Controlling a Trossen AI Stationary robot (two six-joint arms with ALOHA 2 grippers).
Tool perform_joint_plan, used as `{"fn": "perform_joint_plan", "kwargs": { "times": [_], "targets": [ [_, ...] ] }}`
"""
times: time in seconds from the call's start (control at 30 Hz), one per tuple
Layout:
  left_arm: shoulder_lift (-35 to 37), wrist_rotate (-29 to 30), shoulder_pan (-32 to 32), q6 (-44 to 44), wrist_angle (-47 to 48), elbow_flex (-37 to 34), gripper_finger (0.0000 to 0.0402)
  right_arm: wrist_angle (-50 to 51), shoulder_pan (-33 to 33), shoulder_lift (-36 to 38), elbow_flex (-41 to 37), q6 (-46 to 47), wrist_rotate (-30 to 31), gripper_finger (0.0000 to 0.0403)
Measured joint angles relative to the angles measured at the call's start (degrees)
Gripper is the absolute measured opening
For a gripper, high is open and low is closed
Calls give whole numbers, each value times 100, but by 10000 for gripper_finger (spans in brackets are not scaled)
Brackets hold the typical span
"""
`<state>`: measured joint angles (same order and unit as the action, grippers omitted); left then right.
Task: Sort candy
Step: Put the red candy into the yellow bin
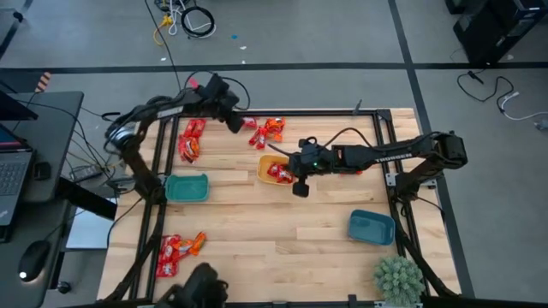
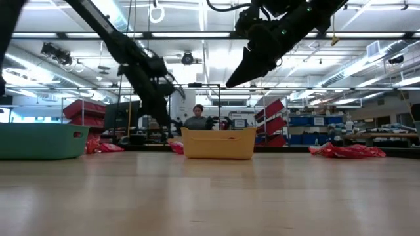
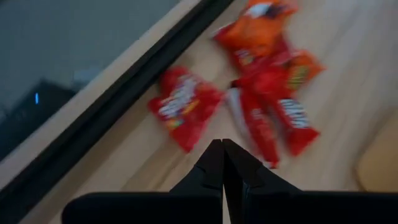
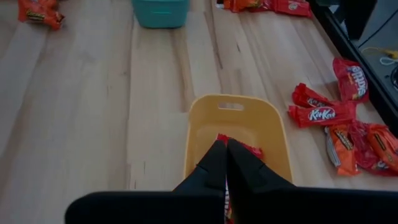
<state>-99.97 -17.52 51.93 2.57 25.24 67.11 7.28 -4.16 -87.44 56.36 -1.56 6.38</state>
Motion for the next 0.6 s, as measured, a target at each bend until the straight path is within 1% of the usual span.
{"fn": "perform_joint_plan", "kwargs": {
  "times": [0.07, 0.17, 0.33, 0.5, 0.6],
  "targets": [
    [-347, -4, 107, -113, 350, 321, 9, -12, 9, 0, 0, -9, 0, 0],
    [-746, 7, 165, -103, 748, 774, 30, -16, 4, 0, 0, -13, 1, 0],
    [-1207, 164, 167, -51, 1183, 1356, 91, -38, 4, 0, 0, -11, 3, 0],
    [-1394, 216, 163, -18, 1166, 1473, 166, -45, 4, 0, 0, -11, 3, 0],
    [-1485, 206, 159, -18, 1147, 1473, 202, -45, 4, 0, 0, -11, 3, 0]
  ]
}}
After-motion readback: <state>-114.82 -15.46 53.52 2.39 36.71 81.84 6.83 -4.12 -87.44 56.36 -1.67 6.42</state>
